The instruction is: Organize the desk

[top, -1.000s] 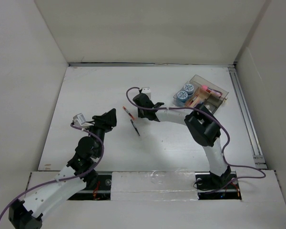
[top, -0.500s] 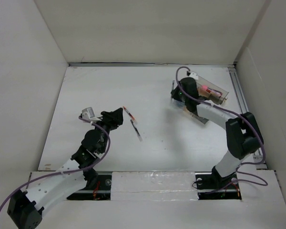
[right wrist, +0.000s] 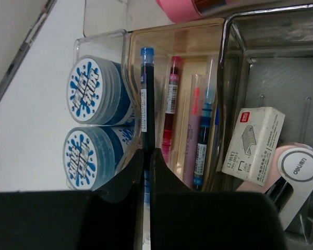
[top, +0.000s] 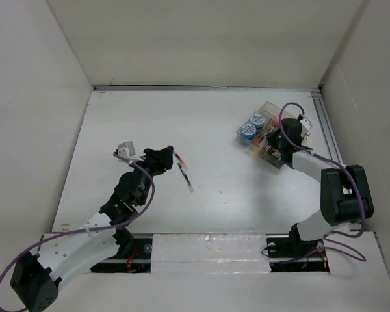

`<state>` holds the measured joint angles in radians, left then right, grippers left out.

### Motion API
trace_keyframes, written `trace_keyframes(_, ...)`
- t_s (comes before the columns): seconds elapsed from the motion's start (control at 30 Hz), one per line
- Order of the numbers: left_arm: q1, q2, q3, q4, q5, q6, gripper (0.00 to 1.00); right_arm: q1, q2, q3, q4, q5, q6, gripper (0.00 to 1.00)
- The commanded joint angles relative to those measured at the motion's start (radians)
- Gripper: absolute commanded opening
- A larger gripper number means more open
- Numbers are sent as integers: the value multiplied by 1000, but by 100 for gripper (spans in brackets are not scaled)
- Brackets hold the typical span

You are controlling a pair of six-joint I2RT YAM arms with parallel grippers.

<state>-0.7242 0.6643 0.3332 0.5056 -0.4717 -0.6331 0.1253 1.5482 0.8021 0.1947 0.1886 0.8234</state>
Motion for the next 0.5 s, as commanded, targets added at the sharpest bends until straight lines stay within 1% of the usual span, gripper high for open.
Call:
trace_keyframes(0.0,3,-11,29,44,10,15,64,-16,-74,-9,71,57,40,0)
trace_keyframes(0.13,3,-8,26,51,12,13,64,-26,-96,-20,61,94,60,0)
trace_keyframes(0.2,3,-6,32,40,16,12,64,-26,-88,-17,48,103,65,12)
trace_keyframes(0.23,3,-8,30,43,19,12,64,-26,-83,-5,26,106,65,29)
trace_keyframes(0.27,3,-8,30,48,19,12,64,-26,-83,-1,26,106,65,30)
trace_keyframes(0.3,3,-9,26,50,18,12,64,-35,-85,0,22,104,60,34)
trace_keyframes(0.37,3,-8,27,45,12,12,64,-35,-88,8,20,100,53,41)
trace_keyframes(0.47,3,-14,27,47,16,10,64,-7,-103,12,20,94,34,40)
